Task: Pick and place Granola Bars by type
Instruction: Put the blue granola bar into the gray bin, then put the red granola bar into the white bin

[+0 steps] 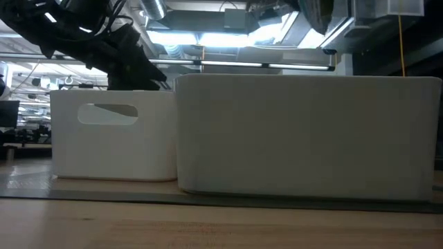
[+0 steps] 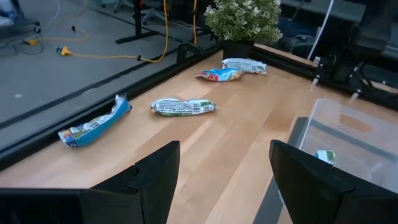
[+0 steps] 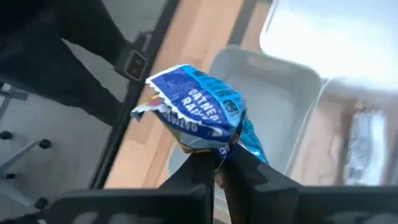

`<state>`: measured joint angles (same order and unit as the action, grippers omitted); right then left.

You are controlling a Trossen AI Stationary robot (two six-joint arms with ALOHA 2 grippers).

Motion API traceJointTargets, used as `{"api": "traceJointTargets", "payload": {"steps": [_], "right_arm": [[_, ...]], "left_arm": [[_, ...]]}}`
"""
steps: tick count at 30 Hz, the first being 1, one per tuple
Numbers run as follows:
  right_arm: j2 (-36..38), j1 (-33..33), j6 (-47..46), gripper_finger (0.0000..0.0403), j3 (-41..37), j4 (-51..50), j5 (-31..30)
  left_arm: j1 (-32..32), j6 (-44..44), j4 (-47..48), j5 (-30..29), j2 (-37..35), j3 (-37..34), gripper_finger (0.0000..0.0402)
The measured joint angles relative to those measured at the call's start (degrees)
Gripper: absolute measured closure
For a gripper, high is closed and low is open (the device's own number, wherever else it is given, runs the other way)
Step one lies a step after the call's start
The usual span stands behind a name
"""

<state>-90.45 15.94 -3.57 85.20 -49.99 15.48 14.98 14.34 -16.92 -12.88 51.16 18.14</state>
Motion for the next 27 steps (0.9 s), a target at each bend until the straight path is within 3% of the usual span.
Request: {"api": "traceJointTargets", "payload": {"steps": [7, 13, 20, 23, 27], "right_arm": [[-5.23, 1.86, -10.07, 0.0382, 0.00, 5.96, -0.84], [-8.42, 1.89, -18.16, 0.0361, 0.03, 5.04, -0.99], [-9.72, 1.89, -20.32, 0.0255, 0.03, 1.02, -2.84], [-9.28, 1.89, -21.56, 0.0203, 0.03, 0.12, -3.23], [-7.68, 2.80, -25.14, 0.0161, 0.05, -4.46, -9.80]], "left_arm": [[0.00, -4.75, -0.07, 1.08, -0.02, 1.50, 0.0162], [0.00, -5.63, -0.23, 2.07, -0.02, 1.60, 0.0162], [-0.02, -2.26, -0.14, 4.72, -0.32, 1.60, 0.0162], [-1.07, -4.76, -0.03, 5.27, -2.25, 1.73, 0.0168], [-4.34, -9.52, 7.98, 5.18, -7.40, 6.99, 0.0189]]}}
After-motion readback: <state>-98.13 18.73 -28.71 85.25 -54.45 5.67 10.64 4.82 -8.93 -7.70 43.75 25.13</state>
